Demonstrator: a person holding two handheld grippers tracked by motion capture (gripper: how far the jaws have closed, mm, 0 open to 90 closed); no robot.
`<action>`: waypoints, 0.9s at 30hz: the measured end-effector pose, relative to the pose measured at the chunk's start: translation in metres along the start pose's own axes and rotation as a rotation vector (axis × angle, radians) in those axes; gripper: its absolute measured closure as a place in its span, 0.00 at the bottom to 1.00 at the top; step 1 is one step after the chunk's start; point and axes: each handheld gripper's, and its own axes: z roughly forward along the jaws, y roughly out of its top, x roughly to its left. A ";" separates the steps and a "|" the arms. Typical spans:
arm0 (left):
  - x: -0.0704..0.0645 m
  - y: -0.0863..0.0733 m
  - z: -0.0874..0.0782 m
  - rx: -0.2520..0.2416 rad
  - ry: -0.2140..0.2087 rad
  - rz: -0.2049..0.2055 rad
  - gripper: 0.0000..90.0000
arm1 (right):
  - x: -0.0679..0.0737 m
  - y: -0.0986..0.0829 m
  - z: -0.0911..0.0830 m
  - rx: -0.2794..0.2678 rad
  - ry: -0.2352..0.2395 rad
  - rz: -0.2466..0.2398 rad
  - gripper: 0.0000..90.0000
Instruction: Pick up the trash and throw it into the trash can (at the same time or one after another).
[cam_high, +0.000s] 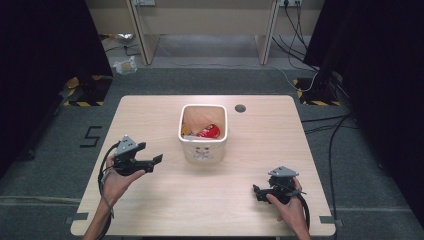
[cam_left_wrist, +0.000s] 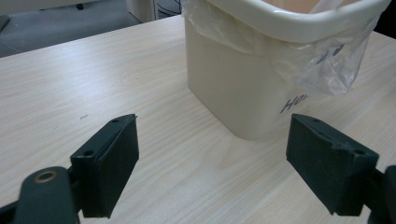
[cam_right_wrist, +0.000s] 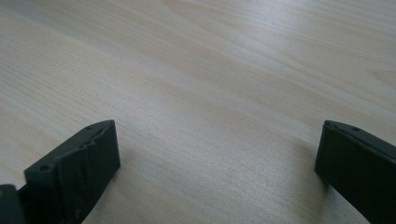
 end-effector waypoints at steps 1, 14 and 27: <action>-0.001 -0.002 0.000 0.003 -0.002 0.002 0.18 | 0.000 0.000 0.000 0.002 0.000 0.000 0.00; -0.010 -0.014 0.002 0.024 -0.018 0.024 0.19 | 0.000 0.000 0.000 0.002 0.000 0.000 0.00; -0.018 -0.026 0.003 0.049 -0.032 0.029 0.19 | 0.000 0.000 0.000 0.002 0.000 0.000 0.00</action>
